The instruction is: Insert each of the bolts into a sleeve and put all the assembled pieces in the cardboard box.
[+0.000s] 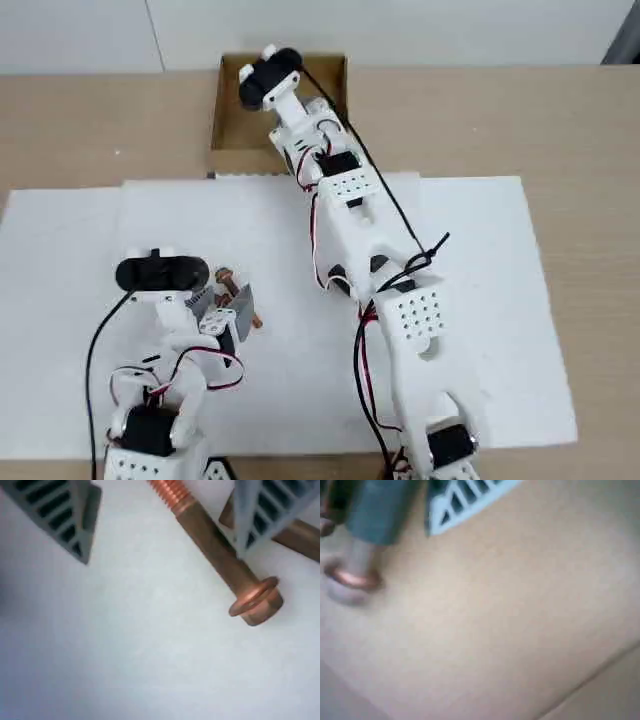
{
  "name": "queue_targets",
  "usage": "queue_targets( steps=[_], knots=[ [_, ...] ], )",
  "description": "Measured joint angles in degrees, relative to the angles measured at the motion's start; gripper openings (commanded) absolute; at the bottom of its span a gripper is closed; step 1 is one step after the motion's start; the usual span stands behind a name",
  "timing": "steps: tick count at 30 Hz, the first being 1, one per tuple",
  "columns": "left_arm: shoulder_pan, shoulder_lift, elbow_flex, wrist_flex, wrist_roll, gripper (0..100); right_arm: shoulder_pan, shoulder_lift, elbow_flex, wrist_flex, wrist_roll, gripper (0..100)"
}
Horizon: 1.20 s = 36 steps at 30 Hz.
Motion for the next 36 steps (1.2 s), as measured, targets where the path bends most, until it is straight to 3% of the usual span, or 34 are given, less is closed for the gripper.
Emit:
queue_targets(
  steps=[5,8,12,31,36],
  knots=[
    [0.0,0.0,0.0,0.0,0.0,18,0.0,0.0,-1.1,0.5,0.0,10.9],
    [0.0,0.0,0.0,0.0,0.0,18,0.0,0.0,-3.4,0.6,0.0,1.0],
    [0.0,0.0,0.0,0.0,0.0,18,0.0,-0.4,-6.1,1.7,0.0,0.1],
    [0.0,0.0,0.0,0.0,0.0,18,0.0,-25.6,-6.2,28.6,-5.4,0.3],
    [0.0,0.0,0.0,0.0,0.0,18,0.0,-34.5,-6.3,39.0,-10.3,0.3]
  ],
)
